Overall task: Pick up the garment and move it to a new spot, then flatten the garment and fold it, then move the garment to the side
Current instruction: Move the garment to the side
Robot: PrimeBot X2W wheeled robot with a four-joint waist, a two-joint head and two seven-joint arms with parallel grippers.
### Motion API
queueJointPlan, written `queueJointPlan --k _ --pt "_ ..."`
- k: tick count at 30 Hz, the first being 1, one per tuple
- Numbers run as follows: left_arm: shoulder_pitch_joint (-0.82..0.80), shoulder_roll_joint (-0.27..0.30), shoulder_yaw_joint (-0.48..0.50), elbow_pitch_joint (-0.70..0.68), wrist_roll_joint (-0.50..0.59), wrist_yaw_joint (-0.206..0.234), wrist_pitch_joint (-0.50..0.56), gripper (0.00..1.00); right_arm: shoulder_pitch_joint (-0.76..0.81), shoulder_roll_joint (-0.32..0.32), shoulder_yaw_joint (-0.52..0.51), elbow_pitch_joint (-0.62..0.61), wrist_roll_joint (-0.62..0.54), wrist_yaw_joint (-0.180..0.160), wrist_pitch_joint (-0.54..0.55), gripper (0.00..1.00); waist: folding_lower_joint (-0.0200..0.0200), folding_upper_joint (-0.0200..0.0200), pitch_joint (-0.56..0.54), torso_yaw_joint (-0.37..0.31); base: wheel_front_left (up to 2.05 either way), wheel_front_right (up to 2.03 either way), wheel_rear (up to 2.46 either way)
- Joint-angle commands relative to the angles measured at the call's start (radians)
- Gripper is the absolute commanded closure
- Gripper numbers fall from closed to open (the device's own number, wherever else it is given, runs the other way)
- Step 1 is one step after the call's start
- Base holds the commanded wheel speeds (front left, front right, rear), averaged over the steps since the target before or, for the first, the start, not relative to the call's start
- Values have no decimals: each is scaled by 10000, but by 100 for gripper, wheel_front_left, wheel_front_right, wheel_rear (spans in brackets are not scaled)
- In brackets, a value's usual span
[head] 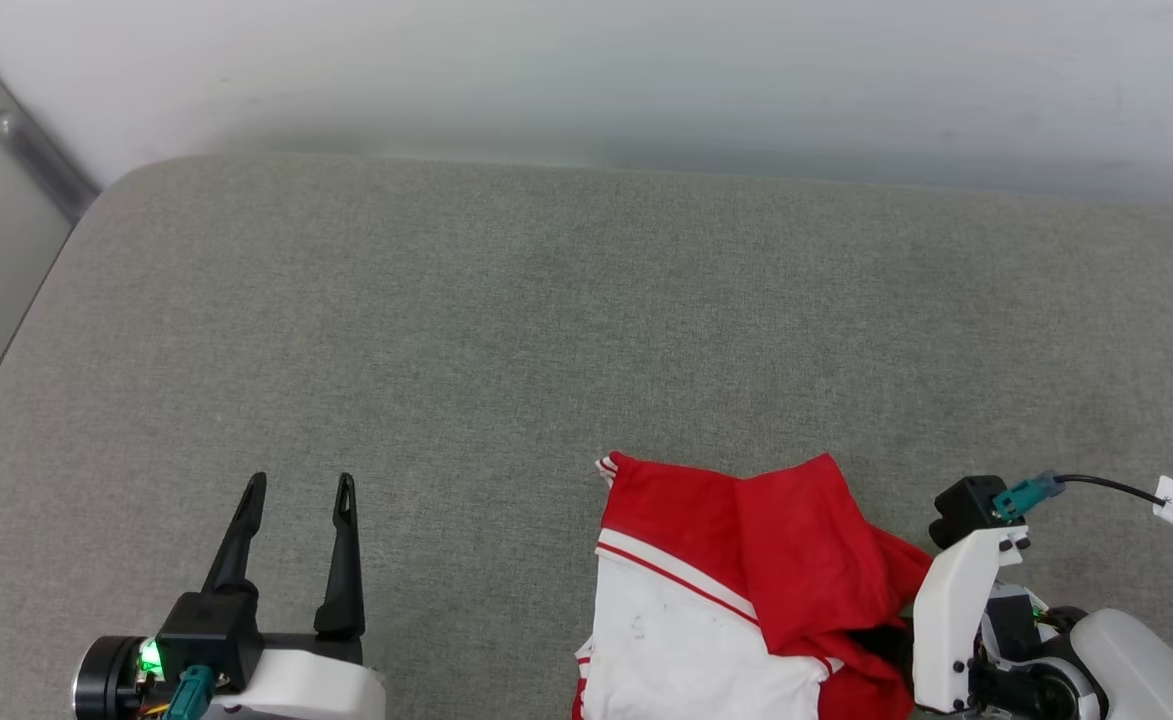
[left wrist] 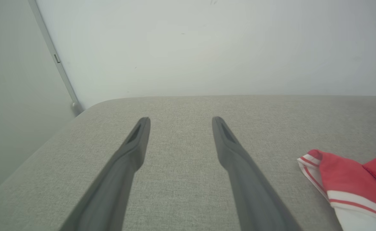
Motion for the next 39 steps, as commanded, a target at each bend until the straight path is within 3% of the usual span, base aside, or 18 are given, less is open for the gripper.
queueJointPlan --k 1,11,18,25,31,39 --pt "136 -16 -1 24 19 54 -21 0 280 170 466 116 58 -3 66 100 0 0 -143 -17 0 0 0" --pt "856 -19 -1 58 -92 155 -21 0 -812 -1502 1767 -1566 191 -3 -805 100 0 0 -1289 -421 0 0 0" --pt "1237 -20 -13 -126 -374 382 -21 0 -1798 -2934 2613 -3329 -42 -3 -555 100 0 0 -1401 -1530 0 0 0" --pt "1025 -20 -38 -225 -508 456 -21 0 -2367 -4075 2703 -4196 73 -3 -250 100 0 0 -1015 -2853 0 0 0" --pt "601 -17 78 -575 -294 422 -21 0 -2762 -4894 2127 -3757 -490 -5 -856 100 0 0 -58 -3601 0 0 0" --pt "-141 146 360 -881 -15 34 -21 0 -3326 -5101 590 -1581 -1310 -5 -1861 100 0 0 1348 -3597 0 0 0"
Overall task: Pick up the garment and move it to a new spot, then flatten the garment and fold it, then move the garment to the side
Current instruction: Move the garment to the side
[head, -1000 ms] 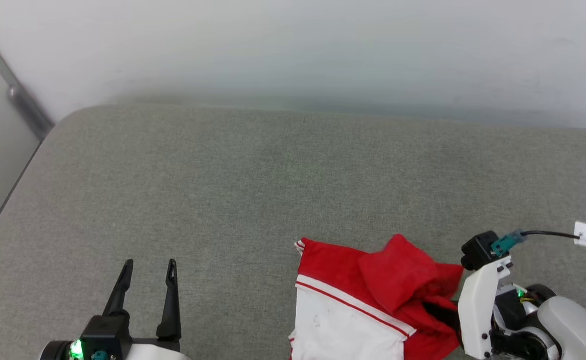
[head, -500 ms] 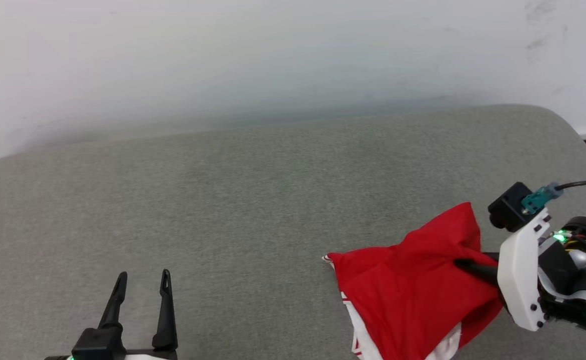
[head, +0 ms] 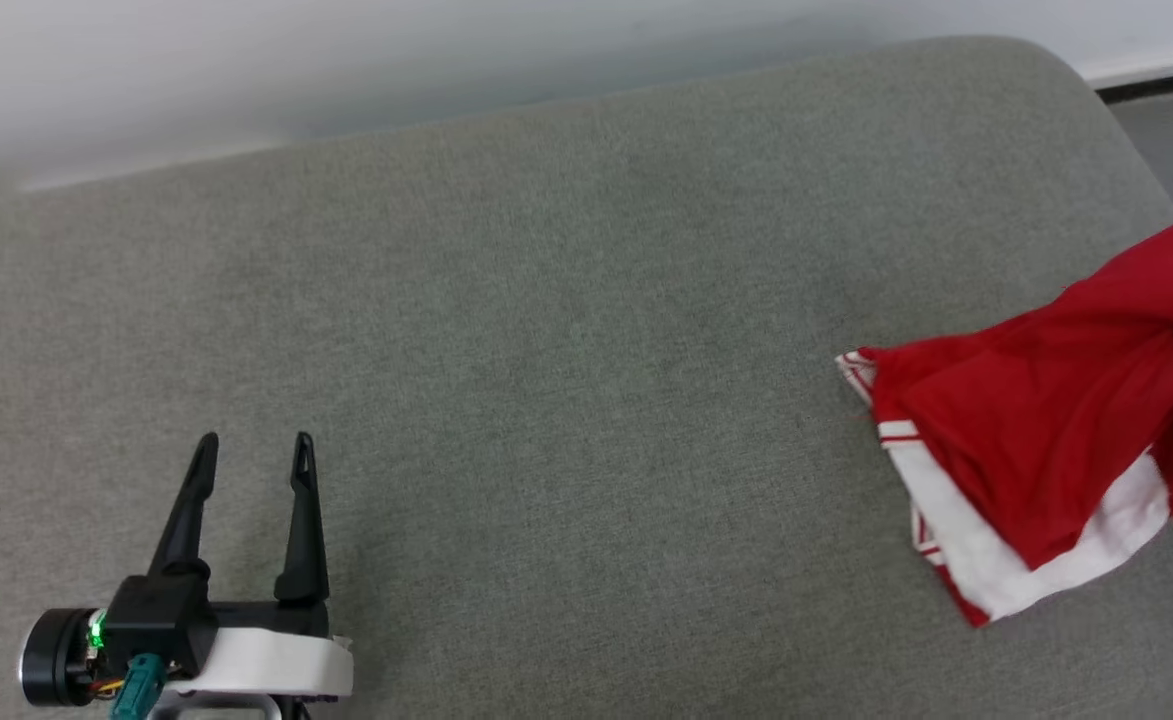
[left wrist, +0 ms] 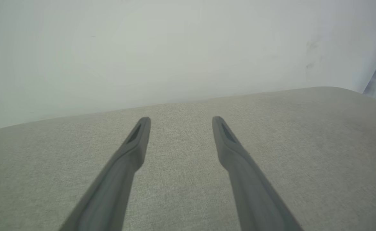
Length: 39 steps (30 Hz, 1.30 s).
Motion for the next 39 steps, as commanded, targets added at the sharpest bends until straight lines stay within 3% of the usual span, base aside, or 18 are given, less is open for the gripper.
queueJointPlan --k 1,15,25,26,27,28,32,33,34,39 --pt "-216 99 101 -84 75 -56 -21 0 -335 28 -263 319 -211 -7 -188 100 -1 -1 691 -7 0 0 0" --pt "-1051 353 456 -615 204 -325 -21 0 -1967 544 -2586 3624 -1831 -8 -1168 100 -1 -1 2540 139 0 0 0" --pt "-1206 440 695 -655 202 -400 -21 0 -1865 888 -3200 5047 -2352 -8 -1477 100 -1 -1 2833 133 0 0 0" --pt "-1214 429 698 -609 198 -411 -21 0 -1873 960 -3198 5173 -2393 -8 -1434 85 -1 -1 2772 128 0 0 0" --pt "-1210 412 687 -564 202 -418 -21 0 -1848 1022 -3140 5282 -2465 -8 -1338 22 -1 -1 2681 130 0 0 0" --pt "-1187 384 671 -535 214 -411 -21 0 -1837 1063 -3085 5346 -2525 -8 -1333 0 -1 -1 2567 138 0 0 0" --pt "-943 268 649 -351 160 -364 -22 0 -1857 861 -3031 5560 -2879 -8 -1670 0 -1 -1 1835 246 0 0 0" --pt "-612 167 617 -260 119 -275 -21 0 -1831 766 -3053 5432 -3079 -7 -2349 0 -1 -1 1189 355 0 0 0" --pt "-612 167 617 -260 119 -275 -21 0 -1831 766 -3053 5432 -3079 -7 -2349 0 -1 -1 1189 355 0 0 0" --pt "114 37 552 -103 80 -126 -21 0 -1751 902 -3340 4870 -3851 -7 -4771 0 -1 -1 -82 604 0 0 0"
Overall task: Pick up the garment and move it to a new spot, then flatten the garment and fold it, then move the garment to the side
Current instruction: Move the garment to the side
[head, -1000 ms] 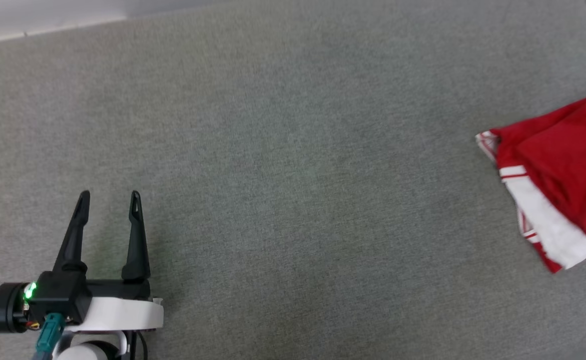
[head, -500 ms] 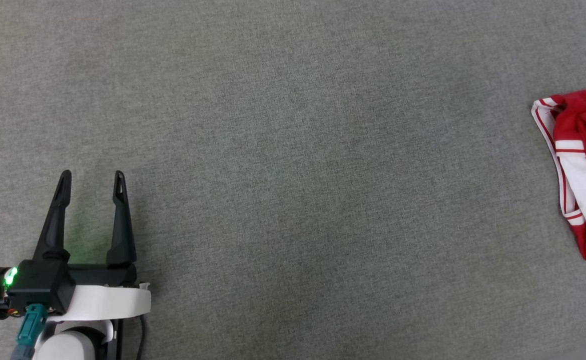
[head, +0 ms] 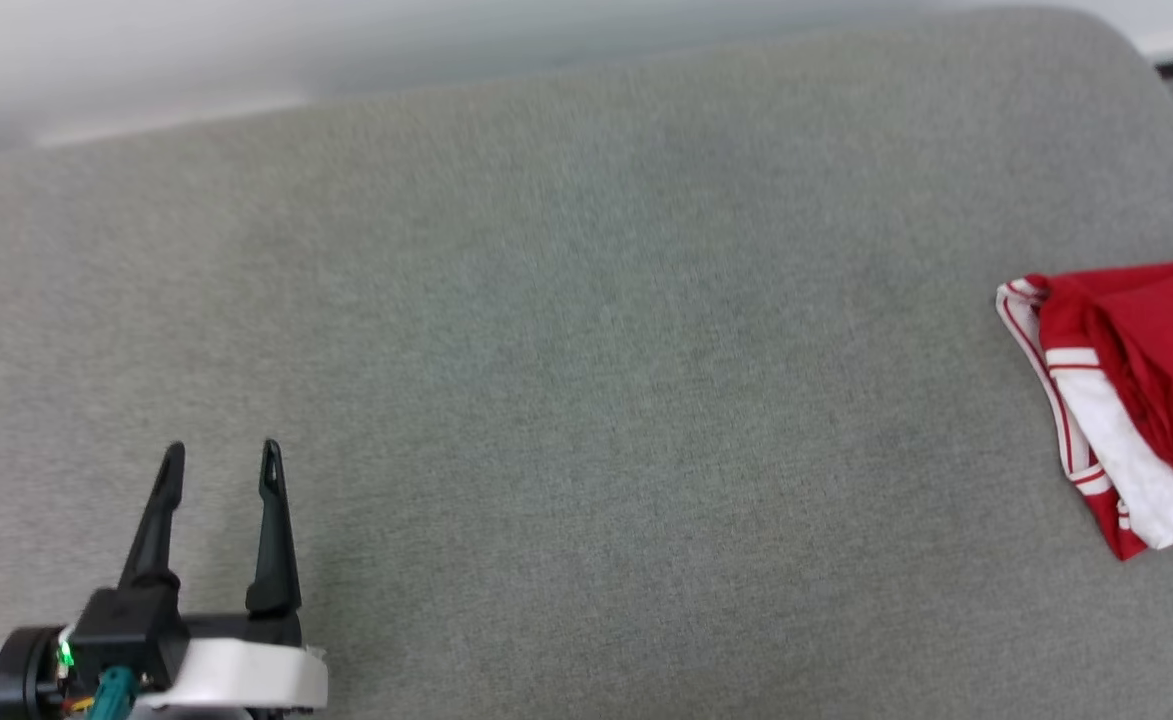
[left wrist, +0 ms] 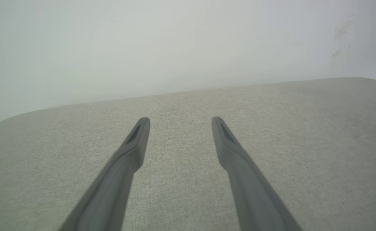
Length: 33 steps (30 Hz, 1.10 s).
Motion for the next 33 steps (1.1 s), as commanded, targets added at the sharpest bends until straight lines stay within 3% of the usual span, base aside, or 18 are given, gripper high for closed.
queueJointPlan --k 1,3,6,10,16,20,21,33 --pt "283 -29 -11 47 5 89 -21 0 174 242 -83 -222 -327 -7 -807 0 0 -1 -910 257 0 0 0" --pt "638 -77 -90 100 -31 168 -21 0 416 611 -332 -552 -650 -7 -2064 0 0 -1 -1403 415 0 0 0" --pt "905 -103 -215 175 -37 266 -21 0 851 1251 -563 -1266 -1018 -7 -2615 0 0 -1 -1853 580 0 0 0" --pt "1201 -127 -331 250 -69 374 -21 0 1830 2393 -1340 -2961 -1491 -7 -2714 0 0 -1 -2335 795 0 0 0" --pt "1468 -143 -555 385 -41 513 -21 0 4638 4563 -2068 -5895 -2492 -7 -2709 0 0 -1 -2873 1214 0 0 0" --pt "1528 -147 -636 467 -20 561 -21 0 6069 5500 -2065 -6574 -2864 -7 -2707 0 0 -1 -3021 1373 0 0 0" --pt "1559 -146 -699 527 -24 579 -21 0 6908 6057 -2162 -6815 -2902 -7 -2710 0 0 -1 -3123 1479 0 0 0" --pt "1691 -152 -666 793 -173 352 -21 0 9021 7221 -3096 -7202 -3095 -5 -2711 0 0 -1 -3354 1652 0 0 0"
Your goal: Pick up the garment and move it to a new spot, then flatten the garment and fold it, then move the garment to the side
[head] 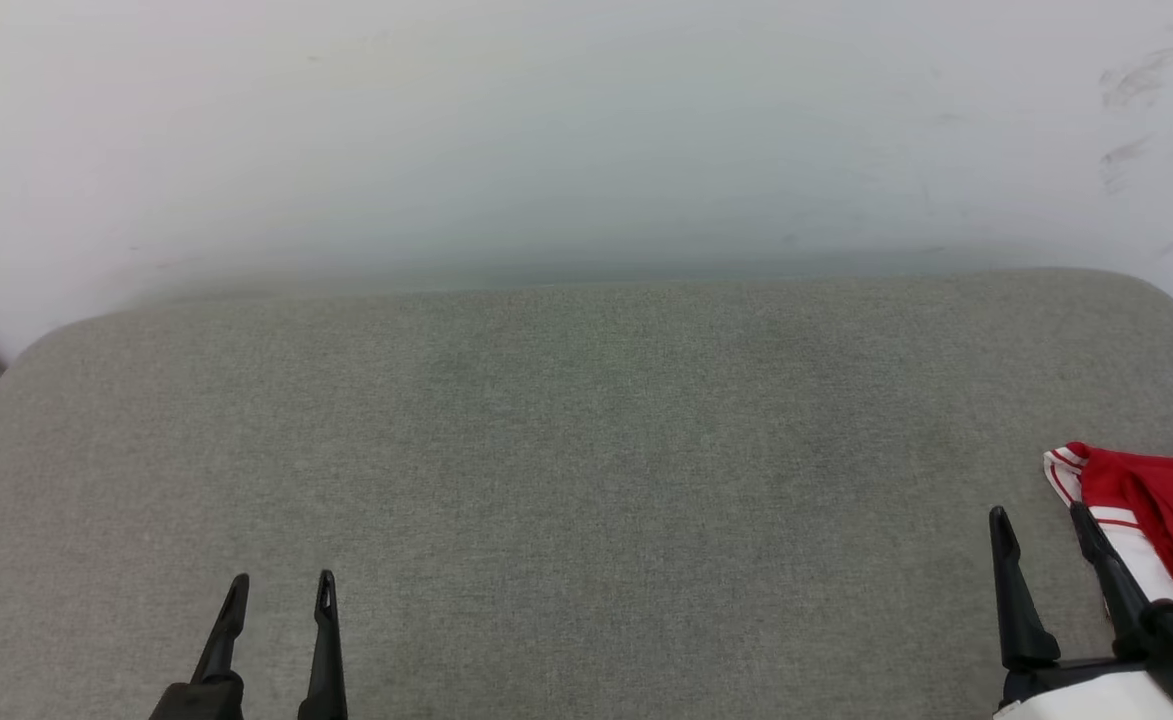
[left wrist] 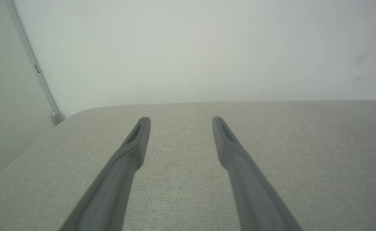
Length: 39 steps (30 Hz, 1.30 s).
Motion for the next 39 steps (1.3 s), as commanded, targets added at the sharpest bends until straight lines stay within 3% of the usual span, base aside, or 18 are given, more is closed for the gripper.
queueJointPlan --k 1,15,16,20,39 --pt "94 -11 15 20 -12 -50 -21 0 194 126 -120 -123 -81 -7 -13 0 1 0 -16 3 0 0 0" --pt "156 -14 79 67 -107 -239 -21 0 826 537 -442 -536 -266 -5 -14 0 1 0 -51 24 0 0 0" --pt "73 -2 46 63 -92 -246 0 100 683 499 -441 -494 -188 -2 2 100 1 0 -50 25 0 0 0" --pt "95 -23 12 477 -92 -244 48 100 740 516 -426 -102 -148 0 31 100 1 0 -50 25 0 0 0" --pt "-704 -18 202 1005 -3912 -468 969 100 59 542 -468 355 3490 -1 955 100 1 0 47 24 0 0 0"
